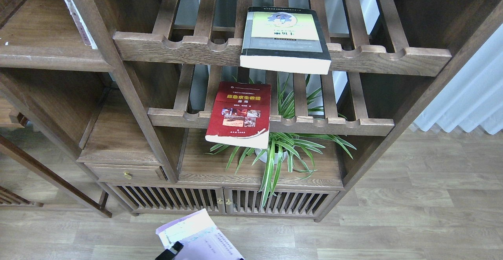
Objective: Organize books on shelf
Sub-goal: 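Pass the white booklet from the right gripper to the left gripper, then carry the white booklet with the left gripper to the side bookshelf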
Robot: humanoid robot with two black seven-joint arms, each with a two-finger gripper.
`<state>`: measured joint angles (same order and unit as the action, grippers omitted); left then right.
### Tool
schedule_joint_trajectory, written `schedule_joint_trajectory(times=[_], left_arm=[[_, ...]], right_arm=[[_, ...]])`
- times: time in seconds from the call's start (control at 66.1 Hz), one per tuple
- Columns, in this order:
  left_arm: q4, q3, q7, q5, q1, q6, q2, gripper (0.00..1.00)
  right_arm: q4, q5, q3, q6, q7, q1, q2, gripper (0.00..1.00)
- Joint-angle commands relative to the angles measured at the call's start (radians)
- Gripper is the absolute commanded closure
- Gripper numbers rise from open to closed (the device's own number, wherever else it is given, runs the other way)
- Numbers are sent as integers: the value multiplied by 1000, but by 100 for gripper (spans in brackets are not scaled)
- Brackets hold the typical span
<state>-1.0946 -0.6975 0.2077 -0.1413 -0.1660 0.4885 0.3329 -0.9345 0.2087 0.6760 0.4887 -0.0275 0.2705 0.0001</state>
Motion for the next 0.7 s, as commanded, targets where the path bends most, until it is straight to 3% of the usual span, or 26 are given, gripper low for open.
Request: schedule_joint_trajectory(times=[0.0, 0.409, 0.681], left_arm=[[-83, -102, -4, 0, -35, 0, 73, 95], [-356, -474, -11, 0, -148, 0, 354, 94], [-415, -899, -87, 2, -171, 0, 468, 95]], right_arm=[[34, 1, 0, 0, 3, -30, 0, 6], [69, 3, 0, 0, 6, -111, 0, 5], [118, 9, 0, 0, 8, -106, 0, 2]])
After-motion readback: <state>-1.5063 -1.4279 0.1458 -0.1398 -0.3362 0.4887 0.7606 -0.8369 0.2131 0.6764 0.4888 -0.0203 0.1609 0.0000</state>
